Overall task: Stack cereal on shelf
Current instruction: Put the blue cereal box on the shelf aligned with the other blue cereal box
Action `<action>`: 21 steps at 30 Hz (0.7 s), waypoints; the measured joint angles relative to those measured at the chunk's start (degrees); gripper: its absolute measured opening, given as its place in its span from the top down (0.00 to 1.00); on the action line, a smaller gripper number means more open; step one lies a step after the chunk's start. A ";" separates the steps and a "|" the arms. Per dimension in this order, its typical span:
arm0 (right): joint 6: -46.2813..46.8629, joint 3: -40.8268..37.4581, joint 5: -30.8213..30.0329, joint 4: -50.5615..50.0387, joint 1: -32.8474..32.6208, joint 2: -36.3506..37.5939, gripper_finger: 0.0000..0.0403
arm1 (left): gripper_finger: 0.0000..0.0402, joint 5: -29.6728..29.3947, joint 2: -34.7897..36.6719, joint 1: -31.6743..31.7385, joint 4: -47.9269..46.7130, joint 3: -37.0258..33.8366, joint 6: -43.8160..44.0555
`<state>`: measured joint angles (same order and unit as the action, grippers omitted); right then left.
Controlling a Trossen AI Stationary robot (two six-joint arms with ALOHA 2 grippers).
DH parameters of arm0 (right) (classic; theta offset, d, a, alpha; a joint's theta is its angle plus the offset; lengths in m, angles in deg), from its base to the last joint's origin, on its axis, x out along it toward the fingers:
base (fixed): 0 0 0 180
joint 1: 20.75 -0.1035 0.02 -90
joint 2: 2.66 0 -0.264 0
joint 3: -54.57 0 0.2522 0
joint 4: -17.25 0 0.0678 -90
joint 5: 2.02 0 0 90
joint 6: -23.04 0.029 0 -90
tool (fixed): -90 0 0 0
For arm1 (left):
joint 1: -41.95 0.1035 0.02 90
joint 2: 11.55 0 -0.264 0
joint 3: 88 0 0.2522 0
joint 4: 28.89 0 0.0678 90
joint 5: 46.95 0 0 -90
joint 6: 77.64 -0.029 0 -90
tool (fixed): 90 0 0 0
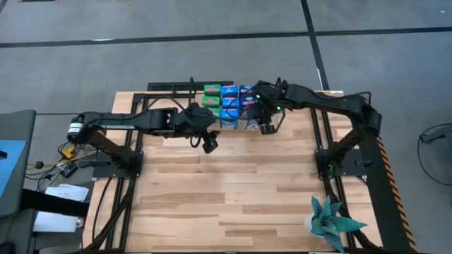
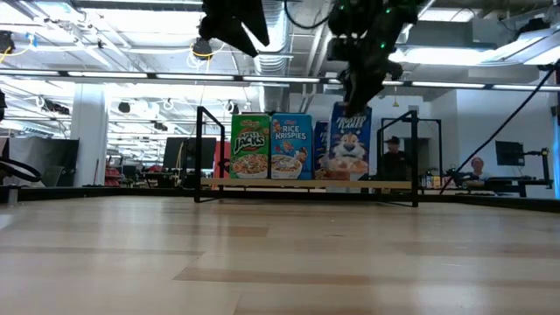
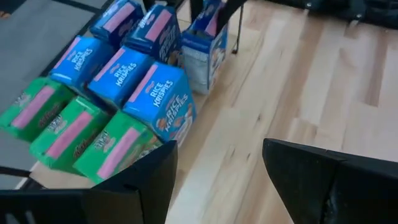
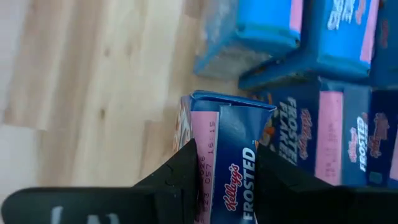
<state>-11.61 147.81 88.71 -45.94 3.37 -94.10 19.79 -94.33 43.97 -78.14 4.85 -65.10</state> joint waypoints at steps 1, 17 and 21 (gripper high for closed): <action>-0.18 0.29 -0.78 0.25 0.26 -0.77 0.67 | 0.44 -0.04 0.00 0.00 -0.06 -0.03 -0.33; -2.12 0.93 -0.72 3.36 1.10 -2.66 0.67 | 0.44 -1.59 -0.09 0.00 -0.19 -0.81 -0.38; -2.81 0.93 0.79 3.27 1.09 -2.66 0.67 | 0.44 -1.57 -0.09 0.00 -0.21 -0.81 -0.33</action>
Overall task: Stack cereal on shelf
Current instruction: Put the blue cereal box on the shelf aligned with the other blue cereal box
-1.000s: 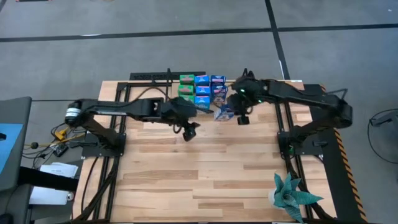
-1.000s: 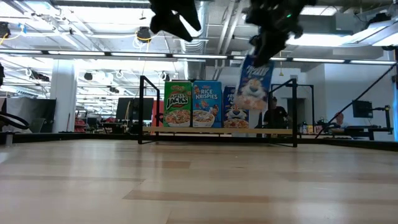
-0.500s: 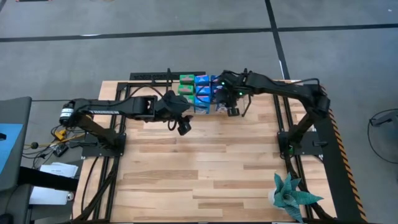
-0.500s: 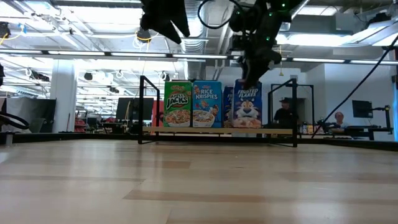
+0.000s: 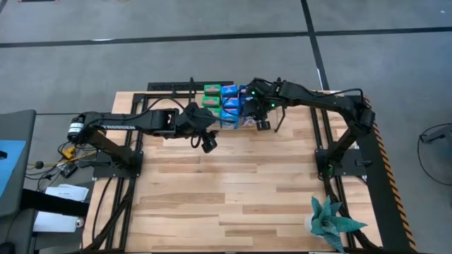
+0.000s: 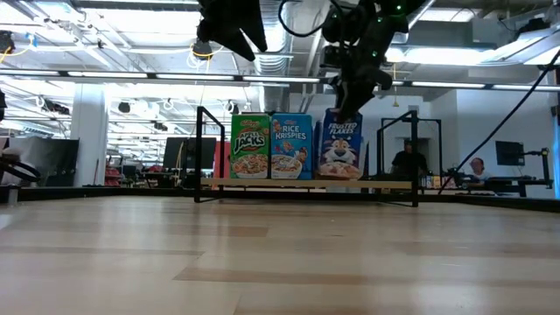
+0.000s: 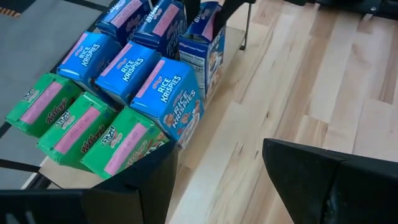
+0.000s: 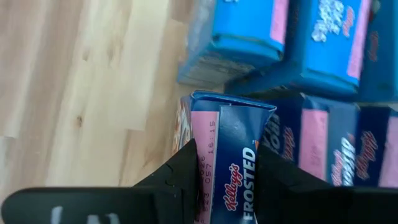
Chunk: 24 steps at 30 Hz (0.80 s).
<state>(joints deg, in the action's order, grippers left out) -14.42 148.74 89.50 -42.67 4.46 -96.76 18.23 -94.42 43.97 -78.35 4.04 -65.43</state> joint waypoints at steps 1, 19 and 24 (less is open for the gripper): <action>-0.03 -0.01 0.32 0.02 0.00 0.00 0.67 | 0.44 0.00 0.00 0.00 0.00 0.00 0.00; 1.43 -0.01 1.37 1.70 0.87 0.00 0.54 | 0.44 0.10 0.00 -0.02 0.00 -0.02 -0.20; 1.56 0.00 1.39 1.78 0.87 0.02 0.47 | 0.44 0.11 0.00 -0.02 0.00 -0.04 -0.39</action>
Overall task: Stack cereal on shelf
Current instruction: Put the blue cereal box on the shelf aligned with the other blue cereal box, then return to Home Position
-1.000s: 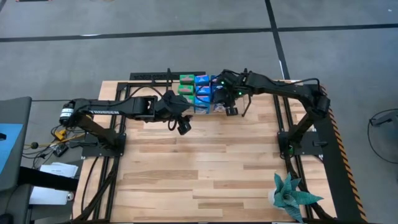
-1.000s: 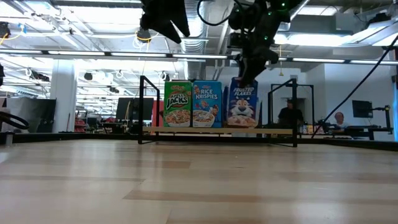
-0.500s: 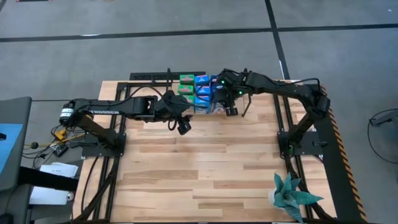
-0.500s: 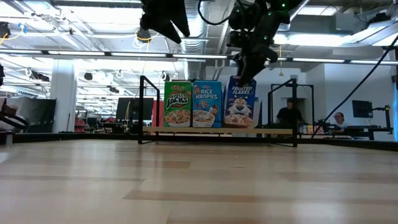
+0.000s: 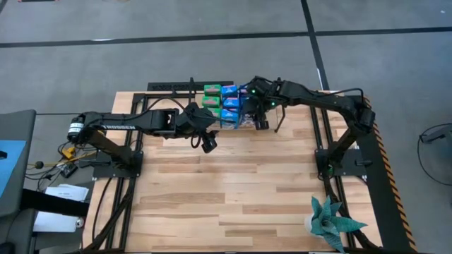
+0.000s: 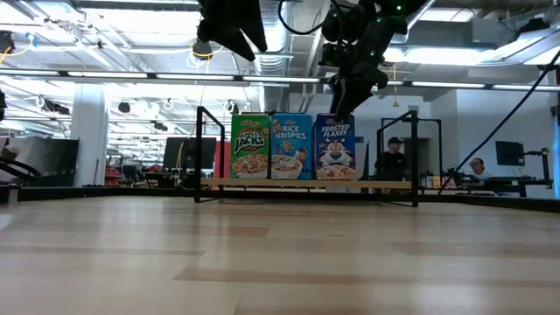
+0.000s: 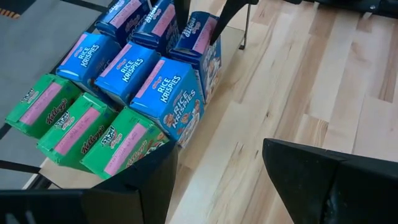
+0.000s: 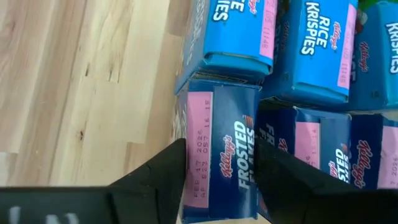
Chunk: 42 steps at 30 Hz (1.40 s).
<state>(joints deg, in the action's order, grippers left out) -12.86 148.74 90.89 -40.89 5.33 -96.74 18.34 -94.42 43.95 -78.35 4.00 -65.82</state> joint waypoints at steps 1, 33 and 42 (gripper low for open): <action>0.05 -0.01 0.00 -0.02 0.00 0.00 0.46 | 0.44 0.02 0.00 0.00 0.00 0.00 0.00; 0.49 15.02 -1.53 -15.61 -1.86 0.89 0.26 | 0.44 1.11 0.25 -0.19 0.60 0.80 0.54; 6.90 25.95 6.37 -22.10 3.48 14.94 0.27 | 0.44 7.31 3.94 -4.13 -1.44 14.05 -12.17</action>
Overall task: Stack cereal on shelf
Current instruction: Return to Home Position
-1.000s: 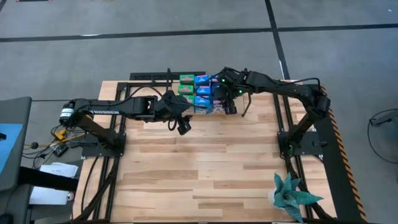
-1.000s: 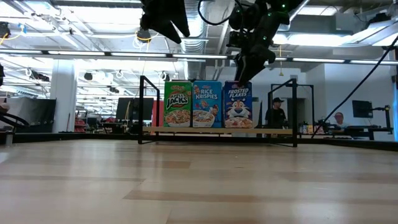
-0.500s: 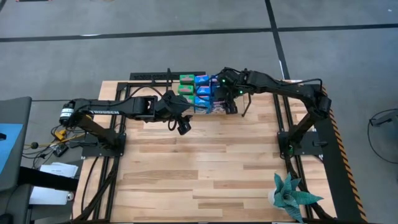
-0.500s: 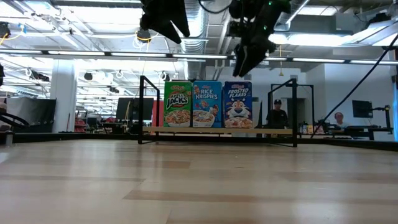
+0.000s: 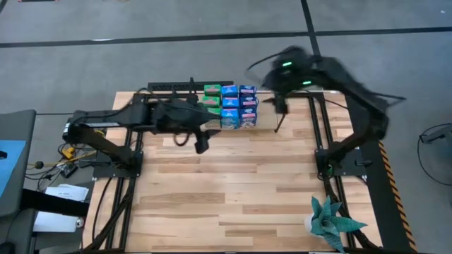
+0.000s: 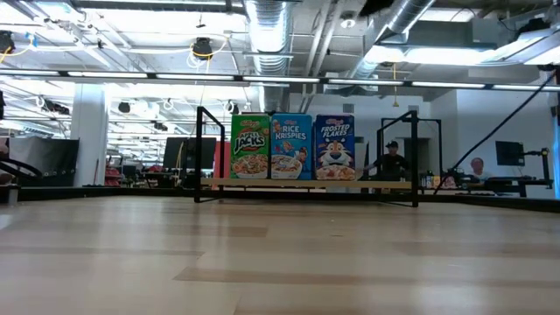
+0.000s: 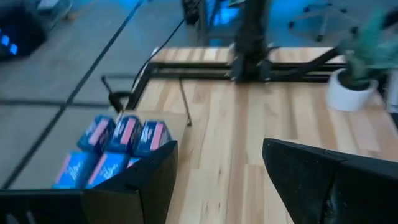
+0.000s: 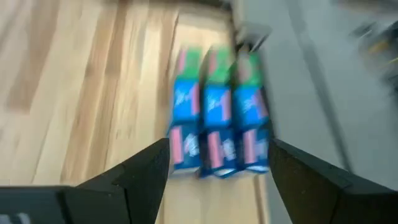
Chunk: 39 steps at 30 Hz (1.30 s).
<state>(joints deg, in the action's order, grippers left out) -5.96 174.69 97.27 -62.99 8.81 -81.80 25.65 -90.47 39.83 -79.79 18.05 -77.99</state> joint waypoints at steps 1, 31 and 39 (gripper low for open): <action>1.02 0.05 0.08 -0.38 0.47 2.63 0.27 | 0.44 0.07 0.36 -0.48 -1.22 1.43 -1.17; 40.86 -77.09 11.01 42.35 7.94 79.04 0.28 | 0.44 -6.53 52.51 -2.49 40.97 -64.19 17.73; 45.05 -89.23 12.94 53.21 5.32 78.87 0.28 | 0.44 -8.81 54.23 -3.08 49.51 -77.45 23.25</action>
<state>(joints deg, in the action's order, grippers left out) 39.09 85.46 110.21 -9.78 14.13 -2.93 16.84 -36.24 36.75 -30.29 -59.40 -54.74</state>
